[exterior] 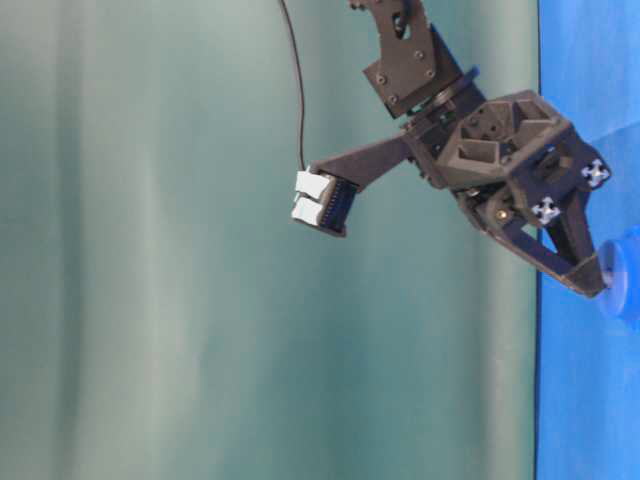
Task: Insert the shaft placed at a random location into the center hole of the small gear at another random location.
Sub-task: 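Lower the shaft into the gear hole and open the right gripper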
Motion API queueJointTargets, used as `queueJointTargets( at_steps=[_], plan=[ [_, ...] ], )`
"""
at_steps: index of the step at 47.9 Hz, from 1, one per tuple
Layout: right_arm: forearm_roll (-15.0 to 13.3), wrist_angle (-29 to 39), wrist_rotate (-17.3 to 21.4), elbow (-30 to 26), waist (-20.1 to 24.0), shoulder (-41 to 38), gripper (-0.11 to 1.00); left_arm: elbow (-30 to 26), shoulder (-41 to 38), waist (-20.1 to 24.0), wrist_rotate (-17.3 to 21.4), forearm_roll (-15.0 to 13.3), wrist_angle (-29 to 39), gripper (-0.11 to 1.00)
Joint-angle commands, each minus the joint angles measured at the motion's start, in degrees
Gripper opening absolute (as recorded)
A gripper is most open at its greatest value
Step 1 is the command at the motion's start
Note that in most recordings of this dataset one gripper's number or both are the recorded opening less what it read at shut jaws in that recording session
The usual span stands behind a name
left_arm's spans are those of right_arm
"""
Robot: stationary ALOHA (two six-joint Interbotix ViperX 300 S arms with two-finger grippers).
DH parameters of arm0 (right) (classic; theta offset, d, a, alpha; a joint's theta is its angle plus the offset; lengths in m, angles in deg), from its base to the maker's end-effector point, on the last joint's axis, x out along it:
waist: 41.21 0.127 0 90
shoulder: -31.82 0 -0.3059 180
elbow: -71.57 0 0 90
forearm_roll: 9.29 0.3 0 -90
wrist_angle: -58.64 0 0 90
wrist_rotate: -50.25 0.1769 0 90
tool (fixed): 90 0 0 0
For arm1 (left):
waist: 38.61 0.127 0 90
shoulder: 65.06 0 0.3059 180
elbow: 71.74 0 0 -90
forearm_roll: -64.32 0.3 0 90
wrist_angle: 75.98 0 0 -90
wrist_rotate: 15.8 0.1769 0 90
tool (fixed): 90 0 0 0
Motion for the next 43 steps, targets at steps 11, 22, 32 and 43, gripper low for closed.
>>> queueJointTargets(
  at_steps=[11, 22, 32, 43],
  plan=[
    [0.09, -0.44, -0.09, -0.44, -0.09, 0.53, 0.03, -0.44, -0.44, 0.09, -0.09, 0.00, -0.26, 0.00],
    [0.00, -0.35, -0.09, -0.44, -0.09, 0.44, 0.03, -0.26, -0.44, 0.09, -0.09, 0.00, -0.18, 0.00],
    [0.00, 0.18, -0.09, -0.44, -0.09, 0.44, 0.04, -0.35, -0.44, 0.09, -0.09, 0.00, -0.26, 0.00],
    [0.09, 0.18, 0.00, -0.44, -0.09, 0.44, 0.40, -0.35, -0.44, 0.09, -0.09, 0.00, -0.26, 0.00]
  ],
)
